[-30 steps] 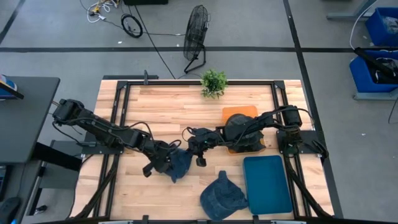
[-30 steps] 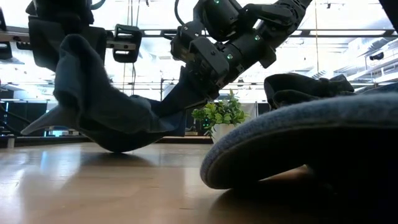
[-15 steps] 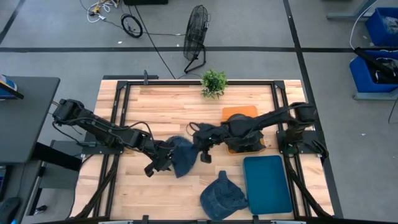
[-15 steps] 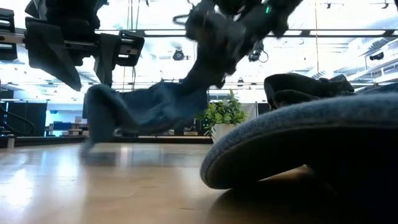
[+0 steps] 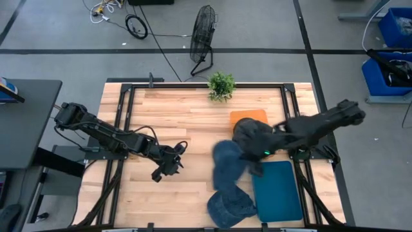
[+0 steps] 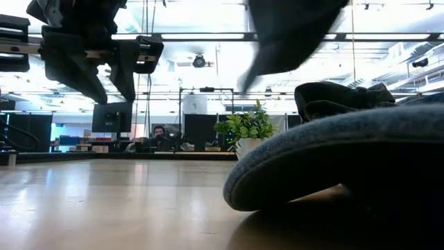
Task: Pick & Place hat
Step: Put the top blue cap into the blue bin
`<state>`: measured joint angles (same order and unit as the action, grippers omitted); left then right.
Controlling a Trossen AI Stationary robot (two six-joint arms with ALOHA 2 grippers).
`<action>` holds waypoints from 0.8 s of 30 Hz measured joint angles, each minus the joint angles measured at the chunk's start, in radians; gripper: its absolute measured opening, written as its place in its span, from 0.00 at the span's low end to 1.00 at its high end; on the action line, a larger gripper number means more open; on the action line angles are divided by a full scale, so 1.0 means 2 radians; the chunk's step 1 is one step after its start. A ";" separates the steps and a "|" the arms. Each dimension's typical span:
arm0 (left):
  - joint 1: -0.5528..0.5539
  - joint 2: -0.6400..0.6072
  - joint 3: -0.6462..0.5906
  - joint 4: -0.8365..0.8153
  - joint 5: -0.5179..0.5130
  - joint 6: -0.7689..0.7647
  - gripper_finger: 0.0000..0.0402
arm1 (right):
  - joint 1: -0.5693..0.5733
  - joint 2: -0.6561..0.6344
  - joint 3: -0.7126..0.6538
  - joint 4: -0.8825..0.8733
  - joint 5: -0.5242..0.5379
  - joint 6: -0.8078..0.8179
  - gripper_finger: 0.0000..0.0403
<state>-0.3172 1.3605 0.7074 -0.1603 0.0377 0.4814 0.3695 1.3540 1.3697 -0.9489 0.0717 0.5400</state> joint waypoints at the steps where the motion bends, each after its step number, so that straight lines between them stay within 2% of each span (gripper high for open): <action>1: 0.000 0.000 0.000 0.000 -0.003 0.000 0.35 | 0.014 -0.009 0.000 -0.023 -0.003 0.030 0.01; 8: 0.000 0.000 0.000 0.004 -0.034 0.000 0.35 | 0.131 -0.037 -0.009 -0.139 -0.008 0.247 0.01; 13: 0.000 0.000 0.000 0.015 -0.055 0.000 0.35 | 0.209 -0.037 -0.009 -0.166 -0.011 0.323 0.01; 21: 0.000 0.000 0.000 0.019 -0.078 -0.030 0.35 | 0.305 -0.032 -0.023 -0.168 0.073 0.424 0.01; 24: 0.000 0.000 0.000 0.019 -0.078 -0.050 0.35 | 0.326 -0.031 -0.053 -0.140 0.078 0.468 0.01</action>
<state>-0.3172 1.3602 0.7074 -0.1225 -0.1192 0.3805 1.0222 1.2911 1.2637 -1.2286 0.2269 1.4764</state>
